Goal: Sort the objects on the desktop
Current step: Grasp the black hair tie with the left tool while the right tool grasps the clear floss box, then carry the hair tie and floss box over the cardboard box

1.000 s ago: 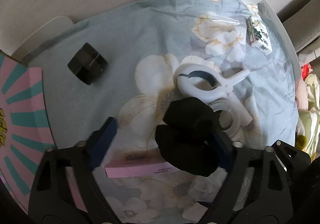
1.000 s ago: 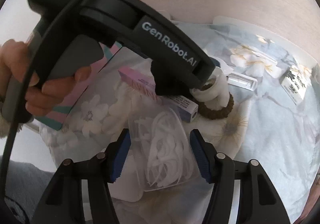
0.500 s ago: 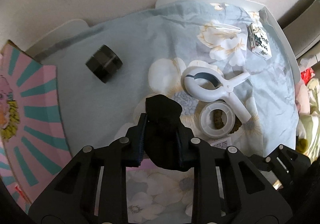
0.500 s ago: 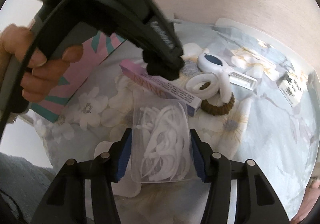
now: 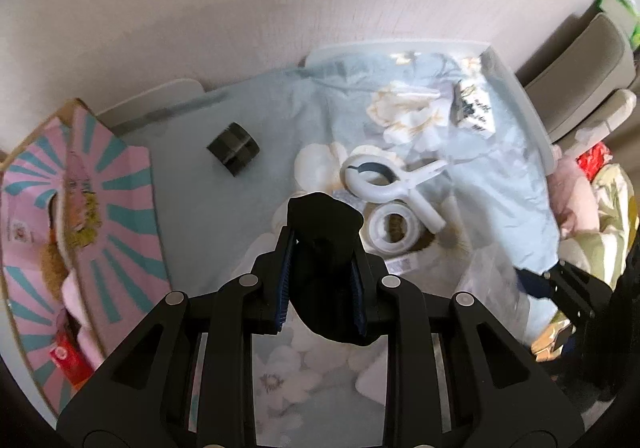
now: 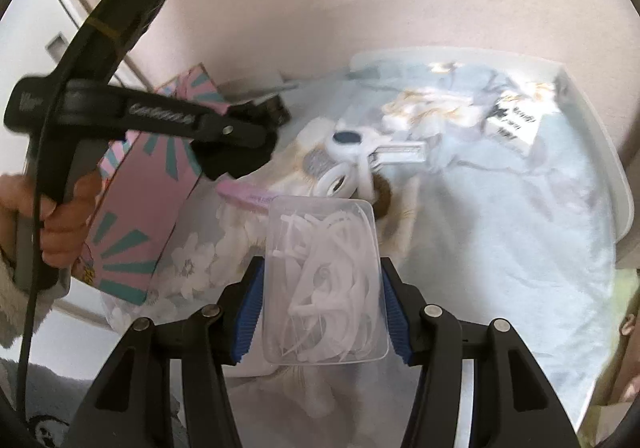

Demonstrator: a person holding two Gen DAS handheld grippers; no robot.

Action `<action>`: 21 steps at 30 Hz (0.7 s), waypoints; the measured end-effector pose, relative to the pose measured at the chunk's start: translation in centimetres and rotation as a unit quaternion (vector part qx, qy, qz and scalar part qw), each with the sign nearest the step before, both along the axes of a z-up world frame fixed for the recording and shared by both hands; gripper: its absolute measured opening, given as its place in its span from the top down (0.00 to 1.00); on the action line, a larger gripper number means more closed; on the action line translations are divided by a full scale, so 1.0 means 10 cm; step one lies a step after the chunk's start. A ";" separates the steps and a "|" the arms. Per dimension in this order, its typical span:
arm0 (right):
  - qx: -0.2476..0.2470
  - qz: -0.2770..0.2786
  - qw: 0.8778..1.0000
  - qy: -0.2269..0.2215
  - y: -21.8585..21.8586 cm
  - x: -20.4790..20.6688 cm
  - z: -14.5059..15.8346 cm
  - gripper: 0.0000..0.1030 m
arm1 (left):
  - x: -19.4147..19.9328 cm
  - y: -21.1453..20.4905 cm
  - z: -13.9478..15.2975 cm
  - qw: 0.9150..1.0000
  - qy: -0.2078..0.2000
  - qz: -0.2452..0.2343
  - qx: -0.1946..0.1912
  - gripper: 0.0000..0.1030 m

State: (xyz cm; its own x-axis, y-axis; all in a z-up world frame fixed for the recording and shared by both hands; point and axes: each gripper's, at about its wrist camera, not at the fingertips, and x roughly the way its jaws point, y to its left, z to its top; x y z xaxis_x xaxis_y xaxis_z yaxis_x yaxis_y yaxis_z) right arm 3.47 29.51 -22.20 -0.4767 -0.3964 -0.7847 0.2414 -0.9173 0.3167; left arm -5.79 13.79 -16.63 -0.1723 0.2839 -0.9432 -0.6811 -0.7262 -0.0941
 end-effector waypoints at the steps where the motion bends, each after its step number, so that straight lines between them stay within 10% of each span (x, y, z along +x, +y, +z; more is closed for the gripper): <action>1: 0.002 -0.004 1.000 0.003 0.02 0.02 0.04 0.51 | -0.02 -0.06 0.08 1.000 0.003 -0.001 0.005 0.79; 21: 0.000 0.041 0.994 0.099 -0.59 -0.46 1.00 0.51 | -0.20 -2.12 1.09 0.980 0.092 0.173 0.026 0.79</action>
State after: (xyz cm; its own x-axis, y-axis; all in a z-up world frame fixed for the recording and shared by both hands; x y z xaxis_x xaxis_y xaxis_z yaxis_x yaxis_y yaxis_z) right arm -1.08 23.63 -12.24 -0.5877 -0.4403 -0.6787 0.3720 -0.8921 0.2567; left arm -7.76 -7.40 -5.68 -0.4328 0.2243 -0.8731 -0.4032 -0.9144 -0.0350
